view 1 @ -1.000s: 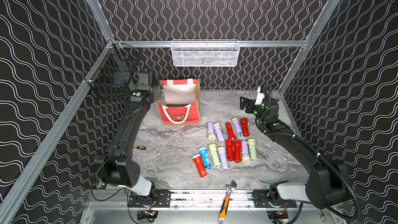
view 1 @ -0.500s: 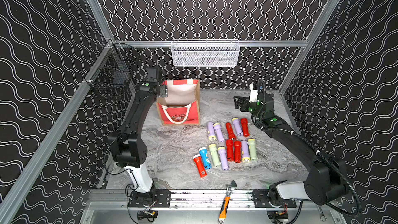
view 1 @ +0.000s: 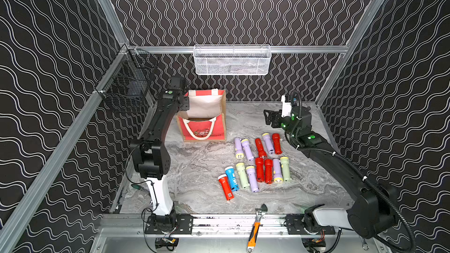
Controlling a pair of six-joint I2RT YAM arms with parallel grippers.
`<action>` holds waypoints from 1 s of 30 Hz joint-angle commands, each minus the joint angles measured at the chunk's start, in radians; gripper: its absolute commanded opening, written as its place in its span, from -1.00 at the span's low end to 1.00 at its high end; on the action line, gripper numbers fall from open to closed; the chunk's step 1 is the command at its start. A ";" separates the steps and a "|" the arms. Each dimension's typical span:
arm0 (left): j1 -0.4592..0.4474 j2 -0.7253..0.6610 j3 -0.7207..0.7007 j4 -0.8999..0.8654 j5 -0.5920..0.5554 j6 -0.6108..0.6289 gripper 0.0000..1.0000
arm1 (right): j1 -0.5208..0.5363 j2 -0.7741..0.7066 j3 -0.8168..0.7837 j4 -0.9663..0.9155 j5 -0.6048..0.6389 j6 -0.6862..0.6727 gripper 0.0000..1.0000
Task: Put the flashlights into the tote bags
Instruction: Adjust the canvas bag at the center of the board.
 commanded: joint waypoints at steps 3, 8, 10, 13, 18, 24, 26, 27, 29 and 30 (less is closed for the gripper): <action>0.021 0.011 0.015 -0.045 0.025 -0.066 -1.00 | 0.005 -0.006 0.006 -0.016 -0.009 -0.003 0.75; 0.027 -0.057 -0.027 -0.085 0.024 -0.087 -1.00 | 0.011 -0.015 -0.001 -0.019 -0.007 -0.001 0.74; 0.027 -0.096 -0.042 -0.113 0.024 -0.111 -1.00 | 0.014 -0.022 -0.007 -0.020 -0.013 0.004 0.73; 0.027 -0.174 -0.106 -0.126 0.052 -0.148 -1.00 | 0.019 -0.038 -0.014 -0.026 -0.018 0.020 0.73; 0.025 -0.268 -0.238 -0.132 0.102 -0.199 -1.00 | 0.029 -0.062 -0.043 -0.014 -0.031 0.046 0.70; 0.017 -0.414 -0.416 -0.131 0.081 -0.290 -1.00 | 0.049 -0.083 -0.043 -0.081 -0.047 0.059 0.67; 0.014 -0.480 -0.479 -0.124 0.087 -0.340 -1.00 | 0.058 -0.094 -0.043 -0.096 -0.046 0.060 0.67; 0.011 -0.513 -0.507 -0.119 0.087 -0.360 -1.00 | 0.061 -0.098 -0.044 -0.099 -0.047 0.062 0.66; 0.004 -0.584 -0.559 -0.124 0.087 -0.402 -1.00 | 0.068 -0.105 -0.078 -0.105 -0.046 0.064 0.67; 0.000 -0.616 -0.584 -0.123 0.093 -0.411 -1.00 | 0.070 -0.108 -0.080 -0.108 -0.046 0.064 0.67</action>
